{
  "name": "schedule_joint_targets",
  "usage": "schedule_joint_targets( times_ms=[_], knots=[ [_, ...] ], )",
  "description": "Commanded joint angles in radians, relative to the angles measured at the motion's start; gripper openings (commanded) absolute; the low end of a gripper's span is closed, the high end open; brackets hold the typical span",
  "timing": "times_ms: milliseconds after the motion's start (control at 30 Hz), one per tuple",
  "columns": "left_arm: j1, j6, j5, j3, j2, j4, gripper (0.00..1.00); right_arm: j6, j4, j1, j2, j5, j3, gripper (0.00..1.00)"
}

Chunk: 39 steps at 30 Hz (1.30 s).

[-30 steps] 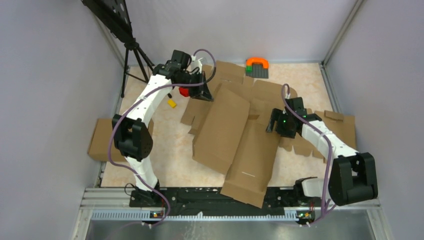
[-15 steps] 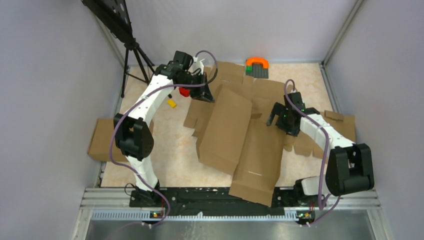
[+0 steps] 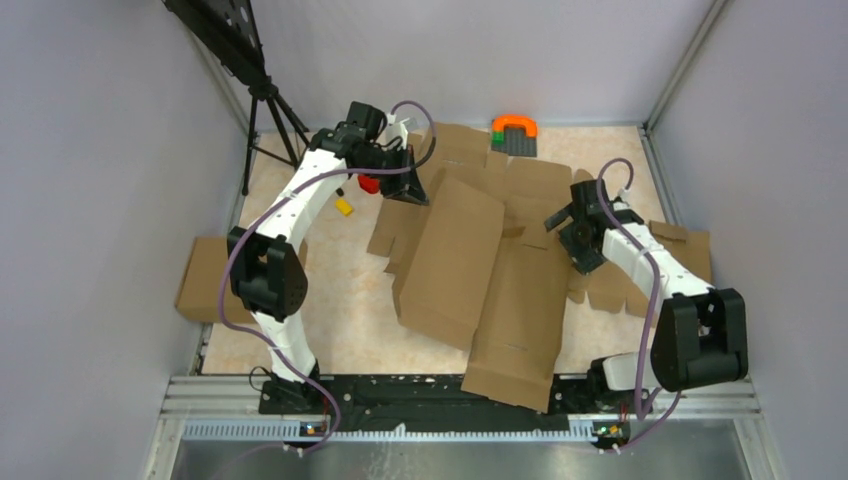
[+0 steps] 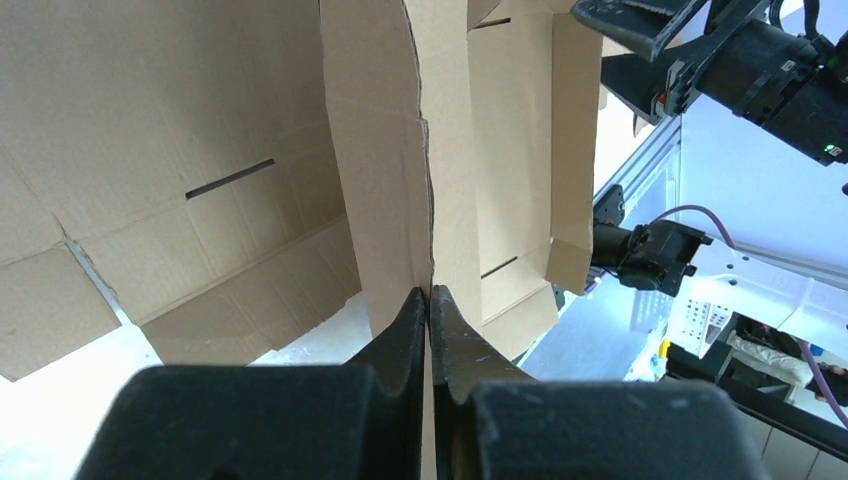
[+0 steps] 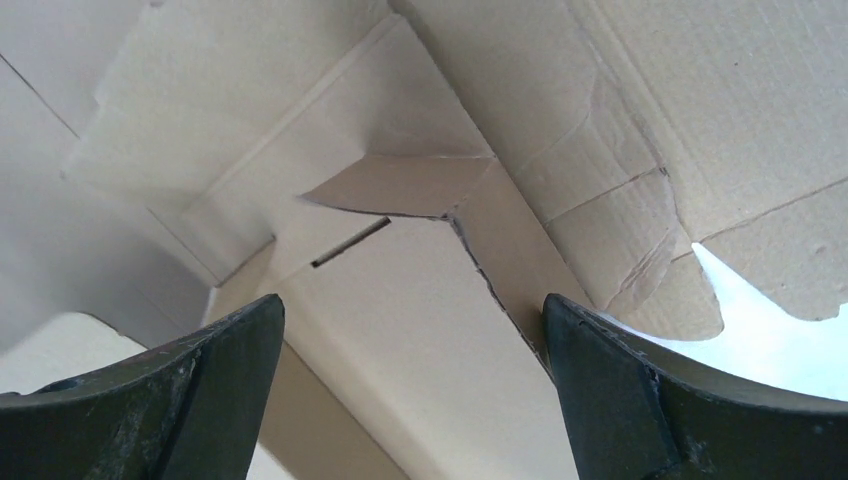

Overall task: Fold the paper box
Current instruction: Fold the paper box at the center of the board.

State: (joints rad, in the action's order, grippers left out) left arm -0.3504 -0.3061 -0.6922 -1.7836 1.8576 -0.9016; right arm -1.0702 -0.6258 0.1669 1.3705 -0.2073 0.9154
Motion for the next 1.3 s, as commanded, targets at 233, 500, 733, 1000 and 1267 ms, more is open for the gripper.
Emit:
schedule_joint_targets(
  times_ms=[233, 500, 733, 1000, 1267],
  knots=[
    [-0.012, 0.036, -0.059, -0.016, -0.007, -0.017, 0.00, -0.354, 0.030, -0.023, 0.016, -0.080, 0.016, 0.99],
    [-0.013, 0.044, -0.068, -0.007, -0.009, -0.020, 0.00, -0.432, 0.026, -0.076, 0.048, -0.052, -0.006, 0.99],
    [-0.017, 0.047, -0.075, -0.003, -0.008, -0.018, 0.00, -0.433, 0.055, -0.115, 0.058, -0.035, -0.040, 0.98],
    [-0.019, 0.047, -0.073, -0.004, -0.005, -0.015, 0.00, -0.377, 0.081, -0.127, 0.076, -0.003, -0.046, 0.66],
    [-0.021, 0.045, -0.063, -0.002, -0.011, -0.025, 0.00, -0.268, 0.063, -0.127, 0.074, 0.020, -0.038, 0.40]
  ],
)
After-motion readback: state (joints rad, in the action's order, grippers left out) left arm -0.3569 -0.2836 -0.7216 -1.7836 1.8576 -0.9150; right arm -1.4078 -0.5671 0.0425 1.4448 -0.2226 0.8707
